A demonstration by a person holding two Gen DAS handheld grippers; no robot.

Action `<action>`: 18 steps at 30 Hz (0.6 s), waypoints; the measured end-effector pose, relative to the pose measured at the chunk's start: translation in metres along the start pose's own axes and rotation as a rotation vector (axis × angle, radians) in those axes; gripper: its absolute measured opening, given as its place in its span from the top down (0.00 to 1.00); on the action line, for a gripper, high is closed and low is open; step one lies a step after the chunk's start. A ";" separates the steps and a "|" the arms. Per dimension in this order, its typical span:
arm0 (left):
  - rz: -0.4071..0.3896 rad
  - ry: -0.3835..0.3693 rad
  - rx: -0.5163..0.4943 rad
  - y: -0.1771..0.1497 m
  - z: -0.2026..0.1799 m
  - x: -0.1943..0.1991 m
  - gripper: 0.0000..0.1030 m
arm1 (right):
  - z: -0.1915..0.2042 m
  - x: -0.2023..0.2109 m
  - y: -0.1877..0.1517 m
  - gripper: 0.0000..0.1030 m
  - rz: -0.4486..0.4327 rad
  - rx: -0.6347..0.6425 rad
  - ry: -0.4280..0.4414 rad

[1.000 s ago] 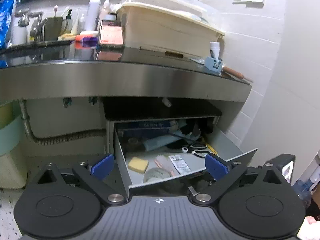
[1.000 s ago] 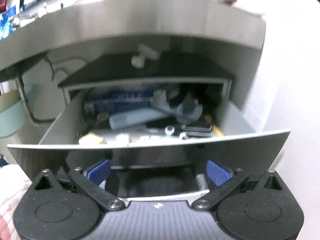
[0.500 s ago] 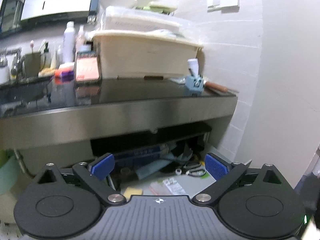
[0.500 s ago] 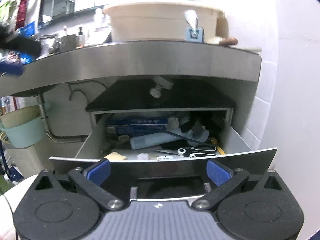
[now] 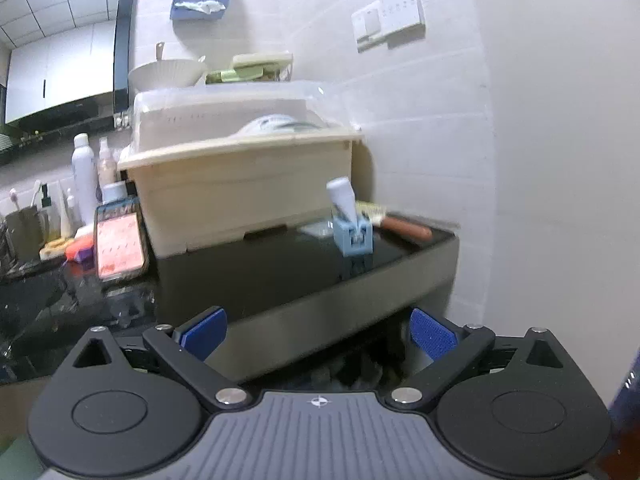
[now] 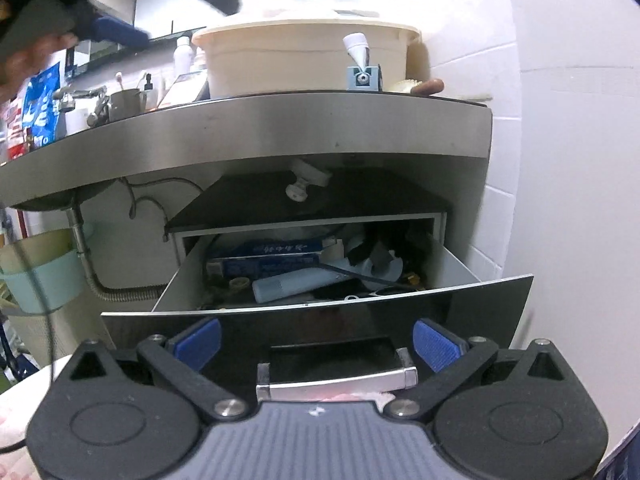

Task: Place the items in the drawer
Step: 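Reach the left gripper to the light-blue block with white cone and grasp it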

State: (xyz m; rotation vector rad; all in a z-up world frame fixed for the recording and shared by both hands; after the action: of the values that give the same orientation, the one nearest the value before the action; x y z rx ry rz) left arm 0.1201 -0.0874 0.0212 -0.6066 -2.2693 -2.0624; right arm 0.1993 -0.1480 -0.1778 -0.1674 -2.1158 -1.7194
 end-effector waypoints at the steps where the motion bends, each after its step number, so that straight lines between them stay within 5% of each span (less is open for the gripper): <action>1: -0.013 -0.002 0.007 0.005 -0.003 -0.008 0.03 | 0.000 0.001 0.000 0.00 -0.003 -0.004 0.002; 7: -0.096 0.003 0.017 0.032 -0.019 -0.065 0.03 | 0.001 0.001 -0.001 0.00 -0.013 -0.008 0.021; 18: -0.058 0.002 0.015 0.028 -0.057 -0.171 0.03 | -0.011 -0.001 -0.007 0.00 -0.004 -0.097 0.048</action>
State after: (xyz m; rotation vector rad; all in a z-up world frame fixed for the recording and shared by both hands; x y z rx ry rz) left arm 0.2720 -0.1869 0.0099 -0.5447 -2.3258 -2.0685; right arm 0.2008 -0.1602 -0.1830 -0.1484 -2.0008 -1.8113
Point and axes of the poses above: each gripper's, at about its wrist camera, not at the fingertips, and x roughly against the way its jaws point, z to its left, y to its top, the point moved 6 cm from there along -x, roughly the way its jaws point, and after that the axes turned 13 degrees about x, right-handed, at the moved point
